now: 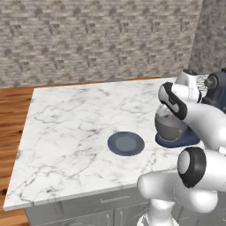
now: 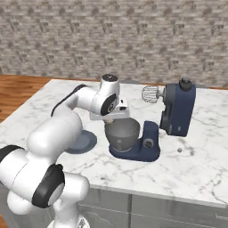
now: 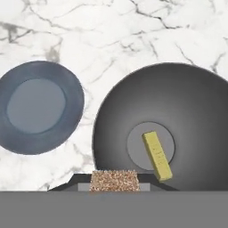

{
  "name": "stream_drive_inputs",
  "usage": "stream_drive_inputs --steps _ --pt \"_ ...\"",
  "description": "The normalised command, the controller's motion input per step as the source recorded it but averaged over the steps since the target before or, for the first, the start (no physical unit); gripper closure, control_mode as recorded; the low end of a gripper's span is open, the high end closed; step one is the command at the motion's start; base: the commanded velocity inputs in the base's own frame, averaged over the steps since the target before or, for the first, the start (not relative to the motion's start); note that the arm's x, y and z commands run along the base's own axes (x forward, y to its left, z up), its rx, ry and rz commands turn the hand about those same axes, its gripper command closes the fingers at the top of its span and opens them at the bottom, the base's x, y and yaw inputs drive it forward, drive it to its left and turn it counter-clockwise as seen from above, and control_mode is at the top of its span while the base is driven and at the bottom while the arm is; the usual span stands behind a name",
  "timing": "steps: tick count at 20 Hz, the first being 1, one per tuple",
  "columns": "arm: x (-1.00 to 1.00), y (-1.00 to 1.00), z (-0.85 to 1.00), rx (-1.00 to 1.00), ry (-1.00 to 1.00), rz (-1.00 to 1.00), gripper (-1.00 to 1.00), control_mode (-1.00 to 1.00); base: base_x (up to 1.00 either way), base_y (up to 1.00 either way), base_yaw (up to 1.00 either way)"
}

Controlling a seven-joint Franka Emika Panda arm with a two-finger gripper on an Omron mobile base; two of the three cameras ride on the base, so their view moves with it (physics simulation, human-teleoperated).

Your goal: Add butter and sugar cubes to the stand mixer bowl and then turn on the stand mixer to begin making frosting.

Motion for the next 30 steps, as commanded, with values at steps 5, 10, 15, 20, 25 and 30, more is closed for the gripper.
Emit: stream_drive_inputs --steps 5,10,15,20,25,30 --pt "0.32 -0.11 -0.37 -0.02 0.10 -0.07 1.00 -1.00 0.00 0.00 0.00" --pt "0.29 -0.16 -0.36 -0.02 0.13 -0.05 1.00 -1.00 0.00 0.00 0.00" --pt "0.18 -0.18 -0.35 0.00 0.10 -0.01 1.00 -1.00 0.00 0.00 0.00" --pt "0.11 -0.15 -0.35 0.00 0.07 0.00 1.00 -1.00 0.00 0.00 0.00" --pt "0.09 -0.09 -0.38 0.00 0.04 0.00 1.00 -1.00 0.00 0.00 0.00" --pt "0.08 0.00 -0.24 0.00 0.01 0.00 -1.00 -1.00 0.00 0.00 0.00"
